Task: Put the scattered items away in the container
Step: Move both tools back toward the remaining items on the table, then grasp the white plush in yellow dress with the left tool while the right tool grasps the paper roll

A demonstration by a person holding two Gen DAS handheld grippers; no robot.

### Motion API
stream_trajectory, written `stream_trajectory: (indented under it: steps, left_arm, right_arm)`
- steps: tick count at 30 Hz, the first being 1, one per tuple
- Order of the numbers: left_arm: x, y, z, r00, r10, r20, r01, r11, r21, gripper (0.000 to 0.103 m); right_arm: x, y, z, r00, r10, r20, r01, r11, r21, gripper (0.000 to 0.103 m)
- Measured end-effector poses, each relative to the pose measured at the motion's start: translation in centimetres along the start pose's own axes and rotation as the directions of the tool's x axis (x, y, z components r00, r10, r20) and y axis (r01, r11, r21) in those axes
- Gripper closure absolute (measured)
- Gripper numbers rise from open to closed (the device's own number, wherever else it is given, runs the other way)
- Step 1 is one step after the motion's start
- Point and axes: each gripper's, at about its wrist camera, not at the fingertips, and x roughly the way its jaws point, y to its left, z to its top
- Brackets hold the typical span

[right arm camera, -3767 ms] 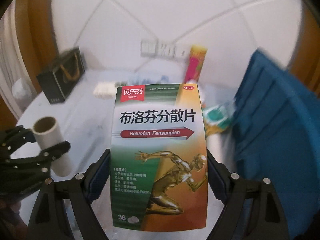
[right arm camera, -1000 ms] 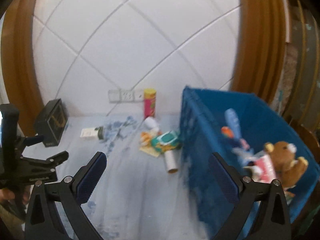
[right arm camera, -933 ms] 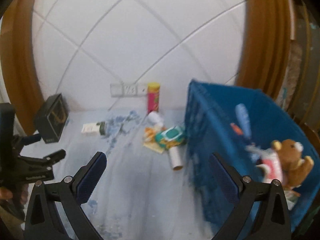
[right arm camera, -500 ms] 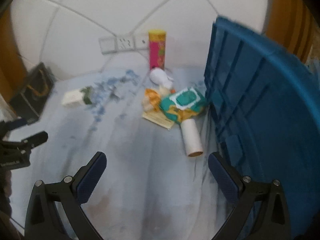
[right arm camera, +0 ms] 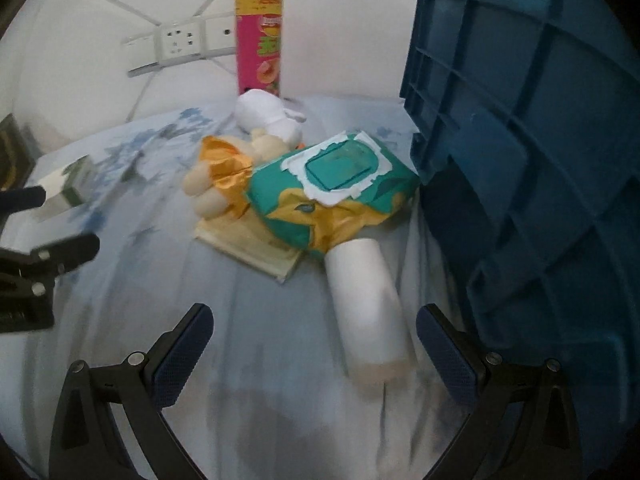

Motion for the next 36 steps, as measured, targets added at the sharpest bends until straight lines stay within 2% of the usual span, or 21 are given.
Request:
stream_trajectory:
  steps: [3,5,6,7,8,9,10,13,15,16,18,19,21,23,28,32,36]
  left_arm:
    - [1.5,0.0,0.3,1.0,-0.003,-0.005,0.003,1.0,0.011,0.004]
    - [2.4,-0.2,0.8,1.0,-0.021,-0.01,0.021,1.0,0.014,0.012]
    - [2.8,-0.4,1.2,0.999,-0.035,-0.015,0.035,0.999,0.016,0.015]
    - [3.1,-0.7,1.6,0.999,-0.048,-0.015,0.048,0.999,0.021,0.017]
    - [3.4,-1.1,2.2,0.998,-0.059,-0.008,0.059,0.998,0.028,0.017]
    - [3.6,-1.6,2.8,0.997,-0.072,0.001,0.072,0.997,0.036,0.017]
    - [3.7,-2.2,3.4,0.996,-0.09,0.012,0.089,0.995,0.043,0.017]
    - [5.0,-4.6,5.5,0.993,-0.118,0.024,0.116,0.99,0.082,0.017]
    - [6.5,-5.9,6.3,0.994,-0.109,0.007,0.107,0.988,0.109,0.019]
    - [7.4,-6.3,6.5,0.995,-0.102,-0.005,0.102,0.988,0.118,0.042]
    - [8.7,-6.5,6.6,0.991,-0.129,-0.037,0.132,0.986,0.104,0.076]
    - [8.8,-6.4,6.5,0.989,-0.142,-0.037,0.145,0.985,0.089,0.077]
    - [8.4,-6.2,6.0,0.992,-0.124,-0.022,0.125,0.988,0.089,0.081]
    - [7.8,-5.9,4.9,0.995,-0.1,-0.019,0.102,0.991,0.089,0.083]
    - [5.5,-3.9,0.4,0.996,-0.066,-0.054,0.068,0.997,0.028,0.084]
    - [4.0,-2.4,-4.4,0.99,-0.087,-0.115,0.082,0.996,-0.044,0.086]
    - [2.7,-1.1,-6.2,0.986,-0.101,-0.13,0.091,0.993,-0.08,0.086]
  right_arm:
    - [1.9,-0.9,-0.1,1.0,-0.007,-0.025,0.009,0.998,0.056,0.0]
    - [2.7,-1.7,-0.3,0.999,-0.018,-0.034,0.021,0.996,0.084,0.0]
    - [3.0,-2.2,-0.4,0.999,-0.021,-0.045,0.025,0.995,0.097,0.006]
    - [3.4,-2.8,-0.6,0.998,-0.023,-0.061,0.03,0.993,0.111,0.025]
    - [3.7,-3.3,-0.7,0.997,-0.021,-0.073,0.03,0.992,0.125,0.034]
    - [4.0,-3.8,-0.9,0.997,-0.014,-0.081,0.025,0.99,0.138,0.047]
    - [4.2,-4.4,-1.1,0.996,-0.007,-0.088,0.021,0.988,0.151,0.049]
    - [4.7,-4.6,-1.4,0.995,-0.001,-0.101,0.016,0.989,0.144,0.049]
    - [5.0,-4.5,-1.5,0.995,0.015,-0.103,0.001,0.989,0.149,0.049]
    - [5.0,-4.5,-1.4,0.995,0.016,-0.099,-0.001,0.989,0.15,0.049]
    - [5.2,-4.4,-1.3,0.996,0.019,-0.092,-0.005,0.989,0.15,0.049]
    - [5.3,-4.4,-1.2,0.996,0.022,-0.088,-0.009,0.989,0.148,0.049]
    - [5.4,-4.3,-1.0,0.996,0.028,-0.083,-0.016,0.99,0.141,0.054]
    - [5.4,-4.1,-0.9,0.996,0.038,-0.08,-0.027,0.99,0.139,0.055]
    - [4.6,-2.8,-1.9,0.991,0.105,-0.084,-0.094,0.989,0.118,0.056]
    - [3.4,-1.1,-3.1,0.986,0.132,-0.102,-0.125,0.989,0.078,0.056]
    - [2.6,0.3,-4.1,0.983,0.139,-0.116,-0.135,0.99,0.04,0.056]
